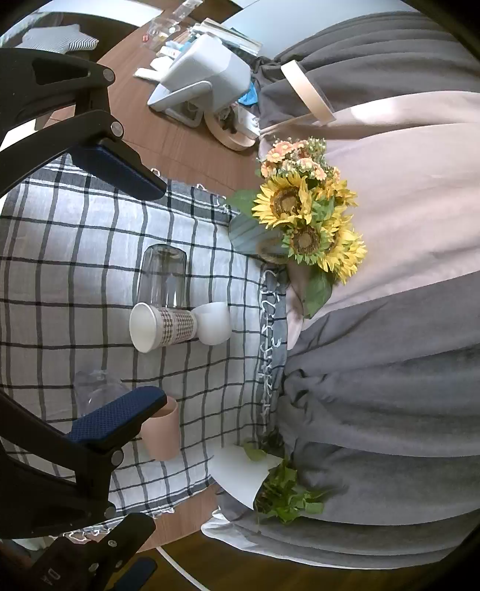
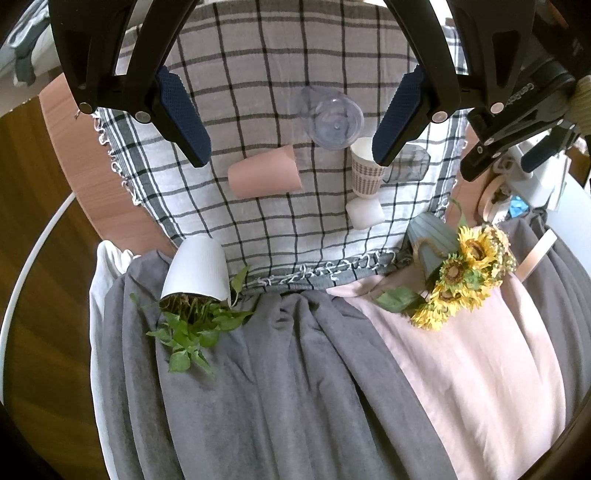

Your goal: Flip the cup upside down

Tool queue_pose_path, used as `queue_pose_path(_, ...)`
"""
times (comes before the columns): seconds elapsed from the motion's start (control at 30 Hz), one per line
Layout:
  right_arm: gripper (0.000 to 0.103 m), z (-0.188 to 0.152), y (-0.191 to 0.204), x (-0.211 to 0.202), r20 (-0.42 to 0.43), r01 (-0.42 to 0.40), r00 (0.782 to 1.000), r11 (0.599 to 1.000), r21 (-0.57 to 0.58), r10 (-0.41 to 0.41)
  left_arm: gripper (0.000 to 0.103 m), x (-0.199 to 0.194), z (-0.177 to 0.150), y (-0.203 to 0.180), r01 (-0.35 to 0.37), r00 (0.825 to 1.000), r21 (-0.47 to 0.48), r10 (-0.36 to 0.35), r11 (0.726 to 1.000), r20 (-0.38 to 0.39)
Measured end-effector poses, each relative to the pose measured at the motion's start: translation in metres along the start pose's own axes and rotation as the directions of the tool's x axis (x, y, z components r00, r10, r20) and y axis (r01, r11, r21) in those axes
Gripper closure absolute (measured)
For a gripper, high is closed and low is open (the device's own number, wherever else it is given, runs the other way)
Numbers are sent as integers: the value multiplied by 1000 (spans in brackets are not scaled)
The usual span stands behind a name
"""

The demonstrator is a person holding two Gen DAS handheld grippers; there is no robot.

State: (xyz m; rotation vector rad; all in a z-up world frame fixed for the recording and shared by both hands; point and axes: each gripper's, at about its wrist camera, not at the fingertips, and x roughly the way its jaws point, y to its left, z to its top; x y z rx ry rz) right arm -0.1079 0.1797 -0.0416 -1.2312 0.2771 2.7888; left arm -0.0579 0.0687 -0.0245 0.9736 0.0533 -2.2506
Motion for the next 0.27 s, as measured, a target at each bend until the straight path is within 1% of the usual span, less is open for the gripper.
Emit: queue_pose_path(0.27,14,0,2,3,-9,1,1000,1000,-4,-1,0,1,1,2,1,1000,3,-1,1000,-3)
